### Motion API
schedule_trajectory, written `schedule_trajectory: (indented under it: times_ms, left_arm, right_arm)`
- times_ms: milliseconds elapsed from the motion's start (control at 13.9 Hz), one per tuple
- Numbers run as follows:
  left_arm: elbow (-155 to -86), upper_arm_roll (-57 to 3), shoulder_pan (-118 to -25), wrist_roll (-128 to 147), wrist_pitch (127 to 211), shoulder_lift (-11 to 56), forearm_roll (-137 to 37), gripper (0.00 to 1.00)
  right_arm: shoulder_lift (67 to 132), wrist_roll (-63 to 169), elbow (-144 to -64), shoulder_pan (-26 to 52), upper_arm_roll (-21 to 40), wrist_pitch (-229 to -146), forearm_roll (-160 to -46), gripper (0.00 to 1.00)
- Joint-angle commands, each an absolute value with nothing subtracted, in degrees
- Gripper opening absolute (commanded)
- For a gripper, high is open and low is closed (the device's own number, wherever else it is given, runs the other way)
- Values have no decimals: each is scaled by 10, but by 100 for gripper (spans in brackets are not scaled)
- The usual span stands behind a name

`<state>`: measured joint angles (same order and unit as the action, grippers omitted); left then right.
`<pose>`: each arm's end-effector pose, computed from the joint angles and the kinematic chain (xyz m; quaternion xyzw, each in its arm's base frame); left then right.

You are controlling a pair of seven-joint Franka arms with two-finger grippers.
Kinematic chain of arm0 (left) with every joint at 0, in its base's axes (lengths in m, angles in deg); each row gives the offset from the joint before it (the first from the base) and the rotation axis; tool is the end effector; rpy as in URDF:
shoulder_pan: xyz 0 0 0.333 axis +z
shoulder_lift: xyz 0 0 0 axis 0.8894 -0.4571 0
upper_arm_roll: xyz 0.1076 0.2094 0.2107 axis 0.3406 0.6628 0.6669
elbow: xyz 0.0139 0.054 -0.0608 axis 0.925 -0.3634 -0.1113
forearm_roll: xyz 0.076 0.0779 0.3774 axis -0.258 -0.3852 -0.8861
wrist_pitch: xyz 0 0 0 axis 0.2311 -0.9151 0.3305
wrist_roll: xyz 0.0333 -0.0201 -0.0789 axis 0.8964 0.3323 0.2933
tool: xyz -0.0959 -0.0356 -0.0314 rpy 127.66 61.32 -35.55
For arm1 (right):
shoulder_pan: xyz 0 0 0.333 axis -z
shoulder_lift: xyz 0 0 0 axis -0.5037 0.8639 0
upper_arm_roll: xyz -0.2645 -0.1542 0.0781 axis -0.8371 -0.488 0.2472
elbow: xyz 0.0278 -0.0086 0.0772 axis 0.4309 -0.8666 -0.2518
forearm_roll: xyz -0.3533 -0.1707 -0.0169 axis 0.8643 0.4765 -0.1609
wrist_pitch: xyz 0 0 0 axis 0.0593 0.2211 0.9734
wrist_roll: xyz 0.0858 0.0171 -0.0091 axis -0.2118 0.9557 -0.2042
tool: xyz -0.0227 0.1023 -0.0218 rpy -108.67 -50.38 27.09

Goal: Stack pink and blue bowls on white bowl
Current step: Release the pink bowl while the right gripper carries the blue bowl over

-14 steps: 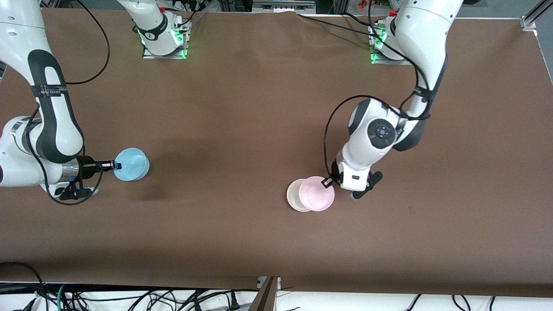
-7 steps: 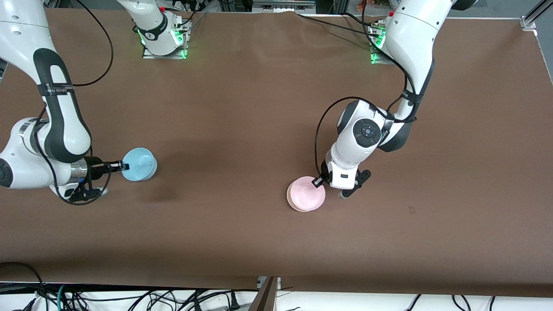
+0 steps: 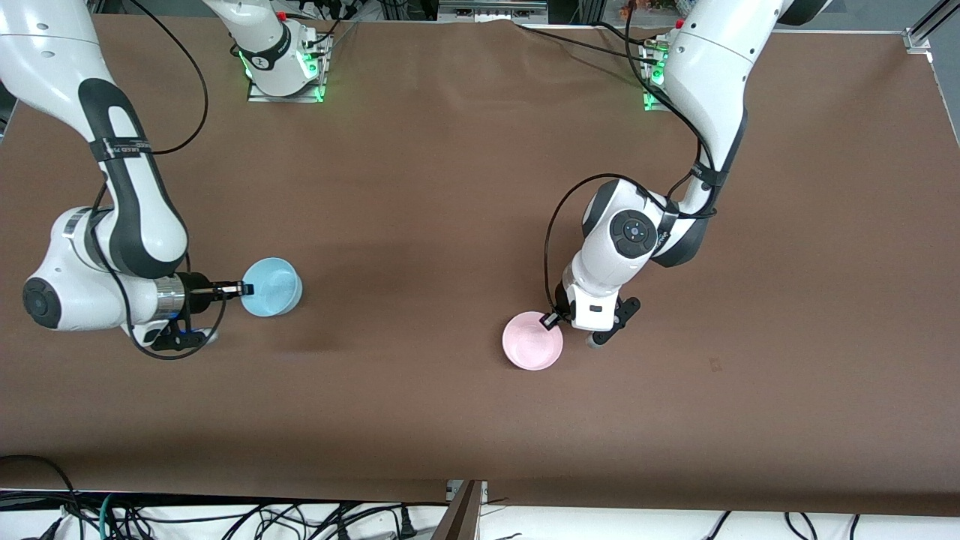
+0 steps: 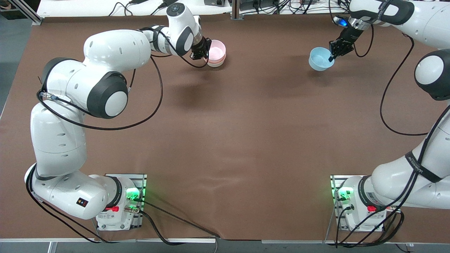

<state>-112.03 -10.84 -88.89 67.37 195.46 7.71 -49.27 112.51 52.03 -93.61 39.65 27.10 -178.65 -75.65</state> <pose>0.6350 -0.3359 0.2409 0.9195 0.3720 0.0210 0.1254 0.6669 0.0258 0.2631 -0.9770 -0.0257 0.1523 0.1473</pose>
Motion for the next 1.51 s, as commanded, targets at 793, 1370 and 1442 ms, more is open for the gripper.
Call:
schedule_trajectory:
  times_ms: [793, 1370, 1442]
  left_arm:
    - [-975, -98, -863, 666, 1801, 58, -476, 36]
    - [-878, -98, -732, 487, 1505, 171, -477, 34]
    - [-878, -98, -713, 462, 1482, 185, -477, 34]
  right_arm:
    - [1126, 846, -922, 286, 318, -1876, -764, 0]
    - [1187, 1109, -864, 145, 318, -2051, -762, 0]
    - [1202, 1135, -849, 129, 318, -2077, -762, 0]
